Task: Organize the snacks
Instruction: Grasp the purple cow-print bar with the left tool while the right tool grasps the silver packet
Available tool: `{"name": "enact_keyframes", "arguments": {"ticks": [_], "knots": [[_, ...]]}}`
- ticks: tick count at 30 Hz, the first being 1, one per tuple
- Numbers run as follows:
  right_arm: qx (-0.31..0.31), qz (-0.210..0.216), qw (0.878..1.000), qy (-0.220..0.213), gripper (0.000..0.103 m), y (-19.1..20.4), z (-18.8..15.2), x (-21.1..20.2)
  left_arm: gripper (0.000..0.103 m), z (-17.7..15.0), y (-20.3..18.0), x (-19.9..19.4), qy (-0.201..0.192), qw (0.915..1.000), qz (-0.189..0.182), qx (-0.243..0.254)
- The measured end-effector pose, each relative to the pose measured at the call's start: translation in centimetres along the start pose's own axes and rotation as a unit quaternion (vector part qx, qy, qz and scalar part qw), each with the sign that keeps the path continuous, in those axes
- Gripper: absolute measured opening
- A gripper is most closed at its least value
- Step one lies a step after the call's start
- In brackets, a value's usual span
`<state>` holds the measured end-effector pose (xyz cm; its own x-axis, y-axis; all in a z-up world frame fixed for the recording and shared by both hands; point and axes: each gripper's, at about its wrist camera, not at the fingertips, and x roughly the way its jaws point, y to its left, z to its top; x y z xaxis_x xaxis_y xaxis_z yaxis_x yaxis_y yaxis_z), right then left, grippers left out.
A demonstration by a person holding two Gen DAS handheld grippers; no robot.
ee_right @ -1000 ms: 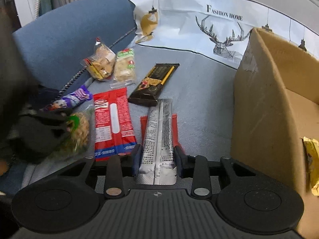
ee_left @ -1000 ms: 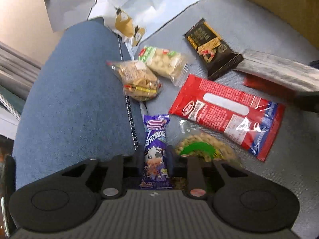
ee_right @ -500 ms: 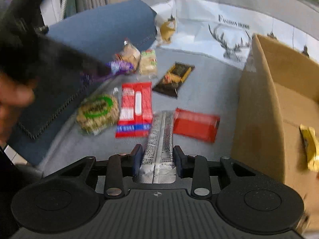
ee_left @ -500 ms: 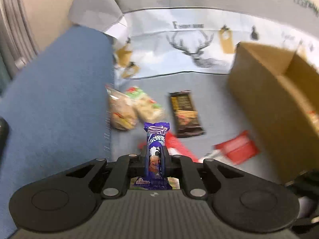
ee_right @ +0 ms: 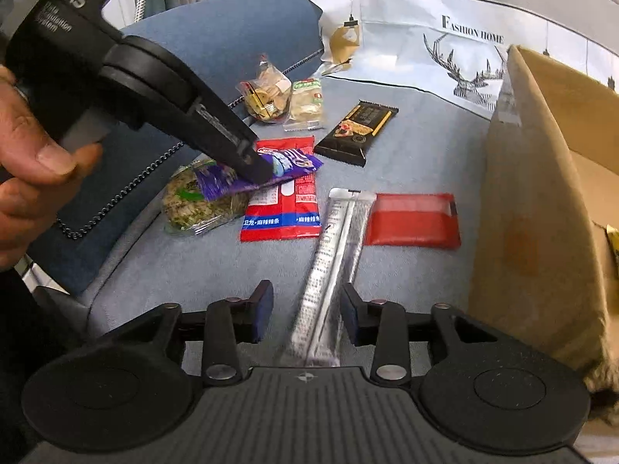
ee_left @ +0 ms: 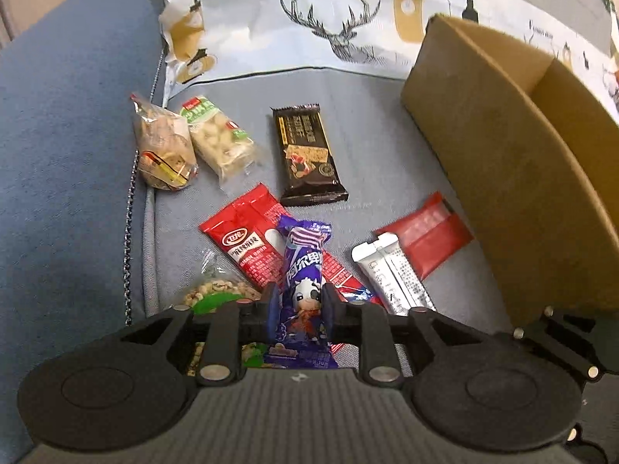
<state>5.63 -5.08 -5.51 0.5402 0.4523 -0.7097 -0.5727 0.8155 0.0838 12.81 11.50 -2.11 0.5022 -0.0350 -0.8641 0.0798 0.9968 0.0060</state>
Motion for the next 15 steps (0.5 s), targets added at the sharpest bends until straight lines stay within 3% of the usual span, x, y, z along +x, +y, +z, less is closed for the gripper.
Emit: {"name": "enact_keyframes", "arguments": {"ticks": [4, 10, 12, 14, 15], "knots": [[0.006, -0.011, 1.000, -0.001, 0.053, -0.4, 0.3, 1.0, 0.039, 0.2, -0.5, 0.6, 0.006, 0.9999, 0.006, 0.006], [0.012, -0.028, 1.000, 0.007, 0.054, -0.8, 0.3, 2.5, 0.042, 0.6, -1.3, 1.7, 0.020, 0.9995, 0.016, 0.017], [0.003, -0.033, 0.999, 0.006, 0.051, -0.7, 0.3, 2.7, 0.042, 0.6, -1.6, 2.2, 0.031, 0.9991, 0.017, 0.024], [-0.007, -0.038, 0.999, 0.004, 0.034, -0.6, 0.2, 2.6, 0.040, 0.5, -1.9, 2.4, 0.035, 0.9985, 0.023, 0.035], [-0.012, -0.038, 0.999, 0.002, 0.032, -0.5, 0.1, 2.6, 0.038, 0.5, -1.9, 2.4, 0.034, 0.9985, 0.023, 0.036]]}}
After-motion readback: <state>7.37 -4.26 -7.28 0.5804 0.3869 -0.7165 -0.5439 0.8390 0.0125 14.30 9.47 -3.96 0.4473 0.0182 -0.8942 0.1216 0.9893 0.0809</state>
